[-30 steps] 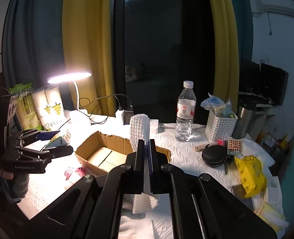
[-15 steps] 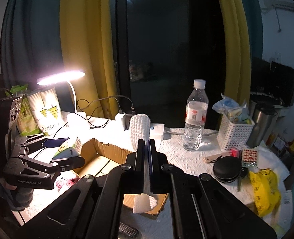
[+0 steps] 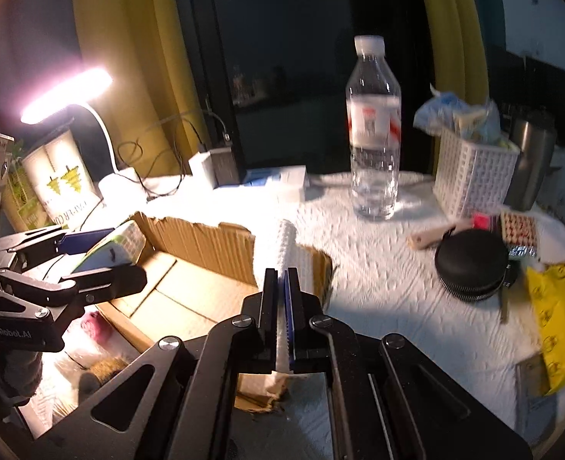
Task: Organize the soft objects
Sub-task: 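Carry the tissue pack and paper towel over the cardboard box with both tools, then open both tools to drop the tissue pack and towel into the box, then grasp the bubble wrap with the left tool while the right tool grasps the grey glove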
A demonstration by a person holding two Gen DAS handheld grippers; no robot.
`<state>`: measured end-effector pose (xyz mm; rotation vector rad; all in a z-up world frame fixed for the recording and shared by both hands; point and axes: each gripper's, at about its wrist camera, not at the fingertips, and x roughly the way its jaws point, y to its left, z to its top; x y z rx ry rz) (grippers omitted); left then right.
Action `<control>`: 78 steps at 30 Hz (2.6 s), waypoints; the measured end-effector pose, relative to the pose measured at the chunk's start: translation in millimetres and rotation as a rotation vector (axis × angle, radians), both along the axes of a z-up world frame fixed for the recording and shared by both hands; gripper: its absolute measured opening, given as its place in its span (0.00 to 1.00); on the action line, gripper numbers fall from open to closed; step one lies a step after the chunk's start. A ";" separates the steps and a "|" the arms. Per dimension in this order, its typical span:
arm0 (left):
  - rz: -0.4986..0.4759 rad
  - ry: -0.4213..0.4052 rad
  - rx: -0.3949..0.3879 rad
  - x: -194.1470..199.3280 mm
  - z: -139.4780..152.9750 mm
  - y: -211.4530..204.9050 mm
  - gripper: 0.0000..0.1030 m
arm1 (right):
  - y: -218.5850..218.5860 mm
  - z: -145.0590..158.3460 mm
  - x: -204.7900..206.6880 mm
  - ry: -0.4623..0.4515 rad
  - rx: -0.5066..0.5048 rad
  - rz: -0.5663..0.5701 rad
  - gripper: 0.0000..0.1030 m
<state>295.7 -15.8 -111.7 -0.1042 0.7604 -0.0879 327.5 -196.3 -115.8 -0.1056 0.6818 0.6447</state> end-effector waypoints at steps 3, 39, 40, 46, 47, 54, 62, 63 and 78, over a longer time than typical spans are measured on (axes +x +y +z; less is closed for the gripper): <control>-0.004 0.017 0.012 6.3 -3.7 -8.2 0.74 | 0.5 -13.9 5.0 0.040 -0.015 0.006 0.04; 0.001 -0.020 0.012 -34.6 15.0 -25.5 0.77 | -17.3 28.0 -42.3 -0.009 0.025 -0.010 0.28; 0.003 -0.025 0.011 -38.3 17.5 -25.4 0.77 | -17.5 30.4 -46.1 -0.014 0.025 -0.011 0.28; -0.003 -0.080 0.013 -71.0 33.6 -28.1 0.78 | -19.1 46.2 -76.2 -0.052 0.035 -0.009 0.31; -0.002 -0.086 0.012 -76.9 35.1 -28.0 0.78 | -18.5 47.8 -80.3 -0.055 0.035 -0.007 0.33; 0.004 -0.130 -0.013 -113.7 41.3 -16.6 0.90 | -8.2 55.6 -111.2 -0.071 0.015 0.004 0.35; 0.004 -0.158 -0.007 -146.0 38.2 -2.7 0.90 | 5.6 52.5 -138.4 -0.067 -0.004 -0.008 0.35; 0.005 -0.161 -0.006 -148.9 37.2 -1.1 0.90 | 6.8 52.2 -140.9 -0.066 -0.005 -0.010 0.35; 0.023 -0.154 -0.041 -173.3 11.0 25.6 0.90 | 27.3 33.6 -163.4 -0.041 -0.054 -0.004 0.44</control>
